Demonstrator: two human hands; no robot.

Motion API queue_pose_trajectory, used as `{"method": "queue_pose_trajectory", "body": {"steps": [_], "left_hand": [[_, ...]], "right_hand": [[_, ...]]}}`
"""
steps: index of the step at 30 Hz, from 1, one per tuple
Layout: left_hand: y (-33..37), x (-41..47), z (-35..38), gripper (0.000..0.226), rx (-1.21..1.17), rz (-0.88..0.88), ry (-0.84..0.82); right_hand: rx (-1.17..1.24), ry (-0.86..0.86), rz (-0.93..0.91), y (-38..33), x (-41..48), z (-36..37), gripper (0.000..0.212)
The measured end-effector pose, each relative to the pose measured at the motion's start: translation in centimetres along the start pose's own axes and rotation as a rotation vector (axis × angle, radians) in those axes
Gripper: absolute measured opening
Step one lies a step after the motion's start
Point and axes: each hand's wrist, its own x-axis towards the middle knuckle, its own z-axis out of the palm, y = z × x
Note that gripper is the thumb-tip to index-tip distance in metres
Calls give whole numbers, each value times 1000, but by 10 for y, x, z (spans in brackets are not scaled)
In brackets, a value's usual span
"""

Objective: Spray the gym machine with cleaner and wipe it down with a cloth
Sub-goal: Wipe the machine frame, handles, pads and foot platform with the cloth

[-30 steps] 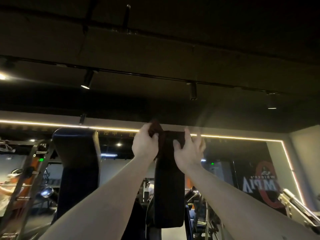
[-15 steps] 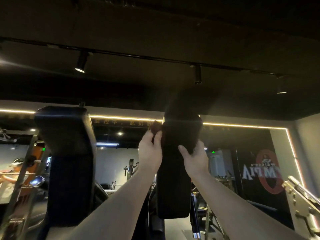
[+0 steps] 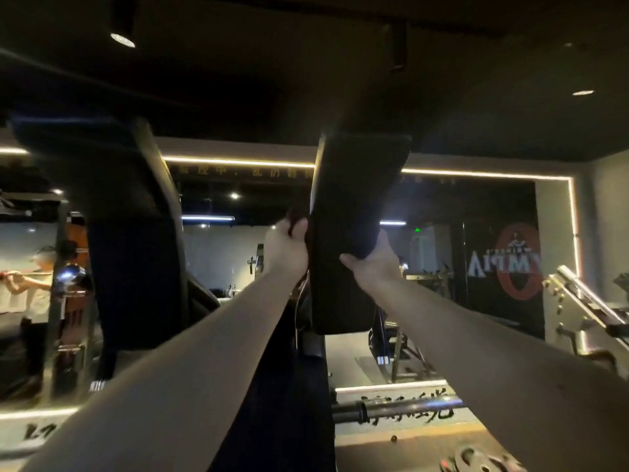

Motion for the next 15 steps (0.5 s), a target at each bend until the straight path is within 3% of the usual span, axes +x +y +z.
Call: {"method": "queue_pose_trajectory", "body": {"steps": [3,7,11,15], "left_hand": [[15,6,7,25,-34,66,6],[-37,-17,15,26,174,120,5],[-100,-48,20,27,176,23,-46],[-138,-73,18,22,254,-98,-123]], "right_hand": [[22,-34,14,5,-1,-5,61],[-102,-4,2,30,-8,-5,47],[-91,8,-1,43,-11,-8,37],[-79,-76,111,62,-24,-2,34]]}}
